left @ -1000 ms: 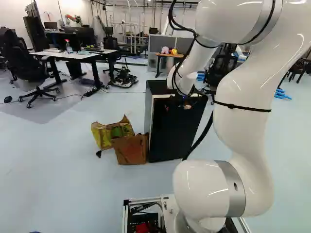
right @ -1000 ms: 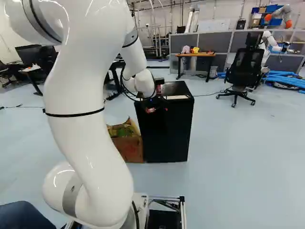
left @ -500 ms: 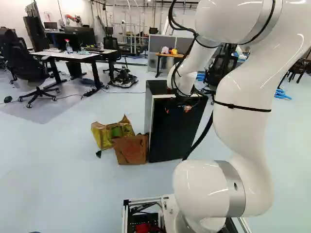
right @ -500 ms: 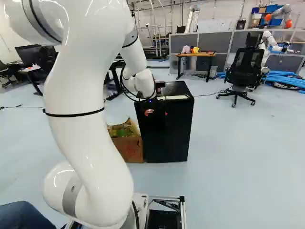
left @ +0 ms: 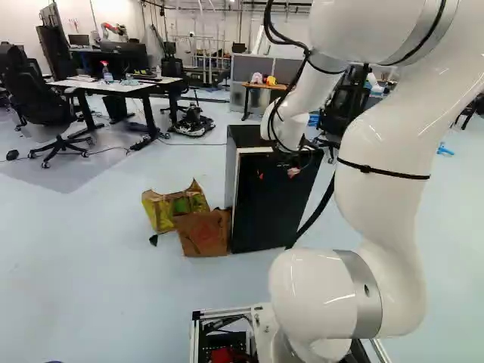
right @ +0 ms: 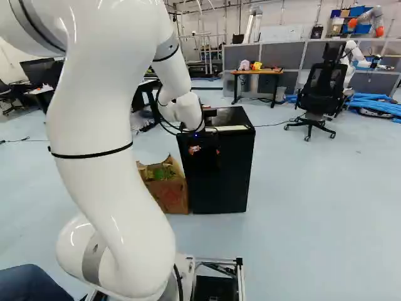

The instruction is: Grab a drink from the fridge

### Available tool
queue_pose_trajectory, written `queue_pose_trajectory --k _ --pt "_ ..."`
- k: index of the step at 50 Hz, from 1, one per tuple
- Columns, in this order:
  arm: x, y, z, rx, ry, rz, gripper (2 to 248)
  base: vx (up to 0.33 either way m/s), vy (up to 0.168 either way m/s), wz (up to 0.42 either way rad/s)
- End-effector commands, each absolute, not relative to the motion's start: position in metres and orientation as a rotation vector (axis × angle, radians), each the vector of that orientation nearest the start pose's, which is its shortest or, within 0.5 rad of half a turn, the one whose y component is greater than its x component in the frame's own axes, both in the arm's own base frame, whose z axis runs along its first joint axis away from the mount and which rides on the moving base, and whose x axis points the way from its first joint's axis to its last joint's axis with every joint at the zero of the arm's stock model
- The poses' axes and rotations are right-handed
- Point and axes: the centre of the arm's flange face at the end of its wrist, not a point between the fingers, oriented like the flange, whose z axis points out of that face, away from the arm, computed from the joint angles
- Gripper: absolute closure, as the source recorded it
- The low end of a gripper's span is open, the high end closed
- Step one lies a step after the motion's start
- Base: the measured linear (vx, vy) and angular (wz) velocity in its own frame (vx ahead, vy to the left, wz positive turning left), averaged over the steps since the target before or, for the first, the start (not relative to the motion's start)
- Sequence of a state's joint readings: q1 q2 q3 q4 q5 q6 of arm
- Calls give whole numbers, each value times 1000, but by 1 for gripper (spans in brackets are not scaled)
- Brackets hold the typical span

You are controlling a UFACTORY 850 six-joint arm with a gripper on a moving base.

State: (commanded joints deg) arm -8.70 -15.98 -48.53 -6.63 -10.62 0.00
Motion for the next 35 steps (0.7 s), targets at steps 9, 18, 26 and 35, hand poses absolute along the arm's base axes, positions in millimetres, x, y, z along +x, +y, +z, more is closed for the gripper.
queue_pose_trajectory --k 9,18,26,35 --pt "482 -75 379 -3145 63 -650 3 0 0 0" --pt "473 -72 380 -3133 59 -708 3 0 0 0" --pt "465 -70 382 -3117 54 -775 3 0 0 0" --pt "457 -68 385 -3096 49 -855 3 0 0 0"
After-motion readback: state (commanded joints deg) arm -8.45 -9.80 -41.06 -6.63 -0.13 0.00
